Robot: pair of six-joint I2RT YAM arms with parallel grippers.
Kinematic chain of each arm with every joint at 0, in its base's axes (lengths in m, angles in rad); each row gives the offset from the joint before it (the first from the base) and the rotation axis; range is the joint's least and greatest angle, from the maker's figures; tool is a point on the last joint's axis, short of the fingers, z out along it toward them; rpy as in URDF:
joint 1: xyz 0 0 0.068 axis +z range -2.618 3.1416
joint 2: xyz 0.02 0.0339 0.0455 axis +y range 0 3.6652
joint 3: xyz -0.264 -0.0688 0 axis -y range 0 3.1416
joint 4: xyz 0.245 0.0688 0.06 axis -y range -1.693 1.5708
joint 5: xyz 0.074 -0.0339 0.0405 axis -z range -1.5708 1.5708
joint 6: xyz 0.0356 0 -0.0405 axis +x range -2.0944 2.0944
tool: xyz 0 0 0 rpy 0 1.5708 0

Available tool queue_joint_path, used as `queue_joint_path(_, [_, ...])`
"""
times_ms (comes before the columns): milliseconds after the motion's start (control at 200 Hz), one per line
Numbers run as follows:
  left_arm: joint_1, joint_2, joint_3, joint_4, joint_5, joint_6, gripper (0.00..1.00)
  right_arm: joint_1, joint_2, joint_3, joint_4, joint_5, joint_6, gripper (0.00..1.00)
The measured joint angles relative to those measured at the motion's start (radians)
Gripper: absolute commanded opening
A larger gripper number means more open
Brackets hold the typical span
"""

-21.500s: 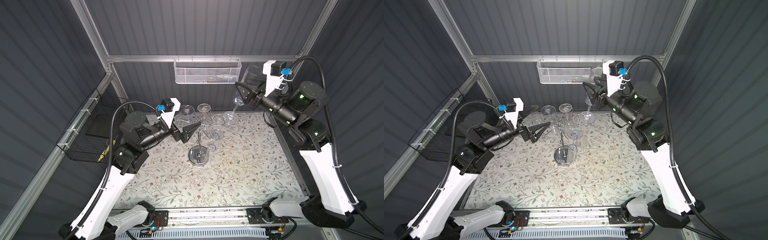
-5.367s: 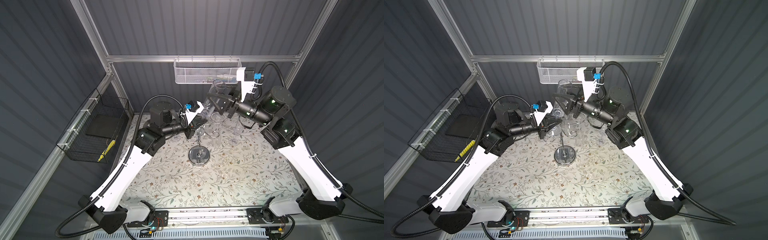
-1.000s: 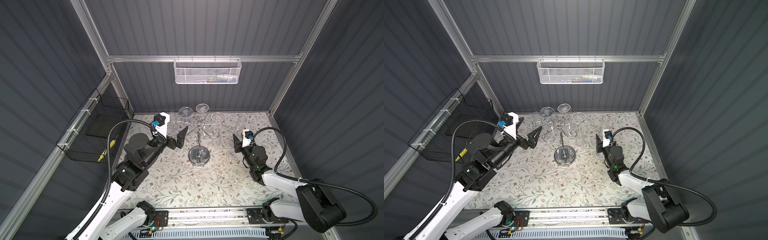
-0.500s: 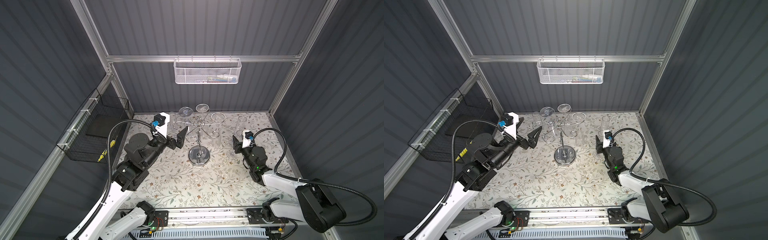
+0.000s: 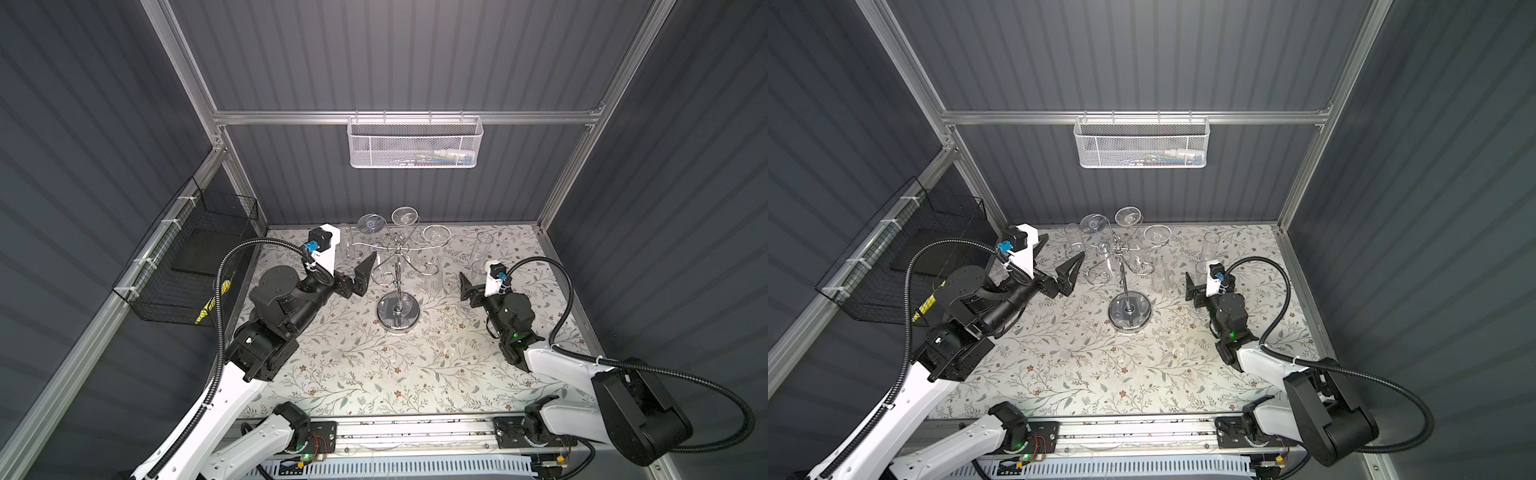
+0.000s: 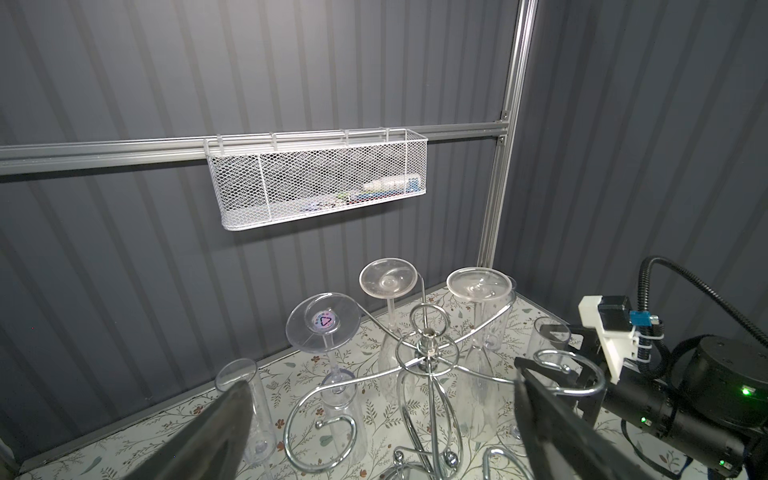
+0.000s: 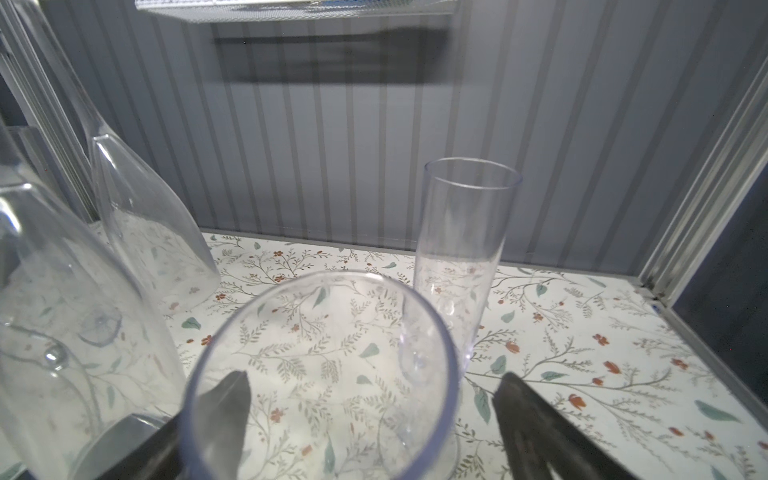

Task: Take the wine glass off the wine glass rack
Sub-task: 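Lower the flute glass with the right gripper onto the table beside the other flutes, then open the right gripper and withdraw it while the left gripper moves toward the rack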

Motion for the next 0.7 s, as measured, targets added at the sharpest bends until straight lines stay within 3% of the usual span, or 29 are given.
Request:
queue_joint_path(430, [0.000,0.000,0.000,0.000,0.000,0.015,1.00,0.000,-0.188,0.000,-0.129,0.001,-0.023,0.99])
queue_joint_path(700, [0.000,0.012,0.043,-0.037,-0.062,-0.003,1.00,-0.001,-0.421,0.088,-0.391,-0.001,-0.032,0.99])
